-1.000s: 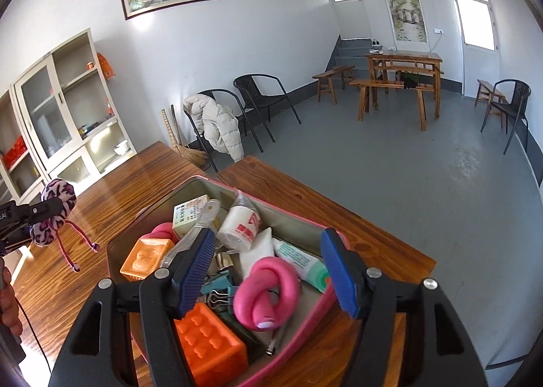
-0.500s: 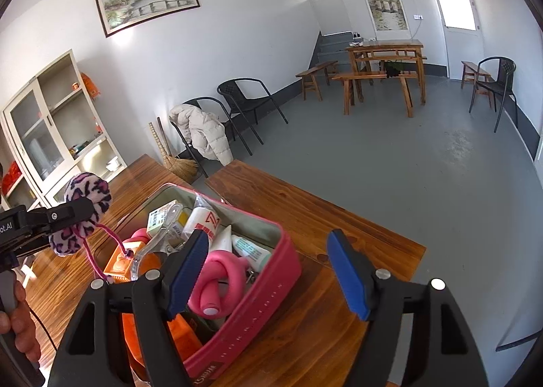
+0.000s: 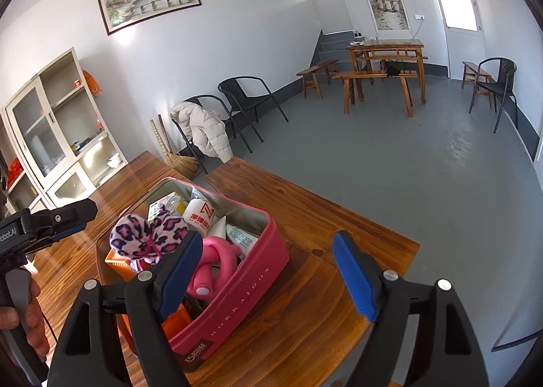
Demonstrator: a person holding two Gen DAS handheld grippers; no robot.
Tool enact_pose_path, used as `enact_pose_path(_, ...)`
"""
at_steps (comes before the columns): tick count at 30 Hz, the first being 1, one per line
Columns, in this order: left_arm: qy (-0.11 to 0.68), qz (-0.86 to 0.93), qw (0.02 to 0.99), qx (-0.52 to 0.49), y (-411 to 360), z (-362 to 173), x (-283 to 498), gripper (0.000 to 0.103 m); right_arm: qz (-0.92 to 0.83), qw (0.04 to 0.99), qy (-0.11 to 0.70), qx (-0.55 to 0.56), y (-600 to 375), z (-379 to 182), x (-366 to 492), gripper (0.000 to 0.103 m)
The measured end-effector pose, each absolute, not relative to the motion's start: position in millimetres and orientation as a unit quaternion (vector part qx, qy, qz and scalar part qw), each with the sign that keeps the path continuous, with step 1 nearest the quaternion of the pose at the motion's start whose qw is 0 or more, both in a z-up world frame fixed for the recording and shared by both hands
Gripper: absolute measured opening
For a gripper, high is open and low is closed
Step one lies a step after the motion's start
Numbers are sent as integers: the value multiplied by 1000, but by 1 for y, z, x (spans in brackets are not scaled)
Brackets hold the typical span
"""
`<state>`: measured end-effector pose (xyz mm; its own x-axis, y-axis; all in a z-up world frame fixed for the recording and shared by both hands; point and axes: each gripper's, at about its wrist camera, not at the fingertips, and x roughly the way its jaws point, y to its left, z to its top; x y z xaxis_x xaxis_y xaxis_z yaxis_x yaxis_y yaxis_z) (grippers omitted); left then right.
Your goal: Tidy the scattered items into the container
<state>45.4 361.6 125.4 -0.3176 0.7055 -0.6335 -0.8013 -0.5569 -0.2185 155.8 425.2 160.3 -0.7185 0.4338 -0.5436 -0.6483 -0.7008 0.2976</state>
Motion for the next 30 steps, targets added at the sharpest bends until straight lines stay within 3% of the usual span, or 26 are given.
enact_pose_path(4, 82, 843, 428, -316, 337, 132, 53, 87, 904, 279, 220, -236, 410, 167, 156, 90)
enact_pose_path(6, 78, 856, 412, -304, 322, 136, 56, 101, 909, 269, 208, -241, 400, 171, 155, 101)
enact_pose_path(7, 72, 862, 404, -297, 313, 138, 58, 103, 911, 266, 202, -240, 395, 173, 156, 103)
enact_pose_path(19, 51, 899, 327, -286, 254, 142, 68, 103, 925, 193, 149, -292, 335, 193, 161, 103)
enact_pose_path(25, 56, 906, 332, -257, 257, 149, 87, 103, 927, 233, 64, -286, 311, 209, 164, 103)
enact_pose_path(30, 73, 895, 347, -272, 277, 145, 97, 103, 927, 237, 74, -281, 322, 211, 170, 103)
